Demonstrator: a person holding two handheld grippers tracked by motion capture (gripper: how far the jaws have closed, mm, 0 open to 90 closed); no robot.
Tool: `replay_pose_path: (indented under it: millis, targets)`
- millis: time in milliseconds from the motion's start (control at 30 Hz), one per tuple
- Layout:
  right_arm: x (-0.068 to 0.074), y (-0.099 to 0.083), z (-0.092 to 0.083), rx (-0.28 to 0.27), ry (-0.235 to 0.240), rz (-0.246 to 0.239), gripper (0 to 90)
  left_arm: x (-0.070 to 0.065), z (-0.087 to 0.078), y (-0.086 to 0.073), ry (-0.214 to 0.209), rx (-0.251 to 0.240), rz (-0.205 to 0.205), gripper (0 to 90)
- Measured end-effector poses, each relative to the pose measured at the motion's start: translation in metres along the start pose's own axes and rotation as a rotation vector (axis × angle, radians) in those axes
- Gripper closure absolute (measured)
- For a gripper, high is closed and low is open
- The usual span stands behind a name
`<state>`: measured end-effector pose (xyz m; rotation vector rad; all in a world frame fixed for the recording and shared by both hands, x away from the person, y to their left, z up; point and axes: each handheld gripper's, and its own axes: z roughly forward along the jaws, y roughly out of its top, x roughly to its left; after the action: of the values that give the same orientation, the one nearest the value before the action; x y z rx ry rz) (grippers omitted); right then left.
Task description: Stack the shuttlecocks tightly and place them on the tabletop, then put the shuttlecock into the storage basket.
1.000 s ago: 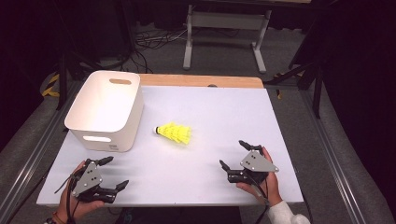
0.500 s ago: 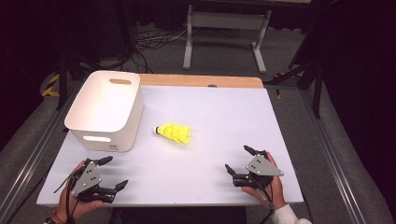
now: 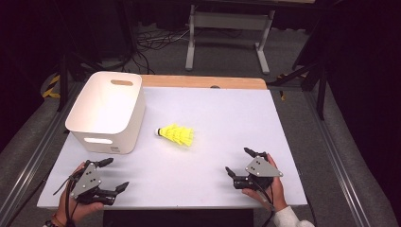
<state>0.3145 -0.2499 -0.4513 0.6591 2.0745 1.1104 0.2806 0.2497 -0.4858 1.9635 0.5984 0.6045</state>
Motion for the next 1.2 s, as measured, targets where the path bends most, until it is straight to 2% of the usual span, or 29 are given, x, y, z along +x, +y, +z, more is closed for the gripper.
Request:
replay_pose_path:
  millis: [433,833,1200]
  targets:
    - [0.005,0.003,0.008,0.014,0.025,-0.021,10.7,0.0,-0.002,-0.002,0.002,0.005,-0.007,8.1]
    - [0.006,0.002,0.015,0.054,0.08,0.006,9.7,-0.005,0.003,0.003,-0.004,0.014,0.028,8.0]
    - [0.008,0.014,0.026,0.063,0.124,0.011,8.8,-0.005,0.004,0.001,-0.015,0.021,0.023,8.0]
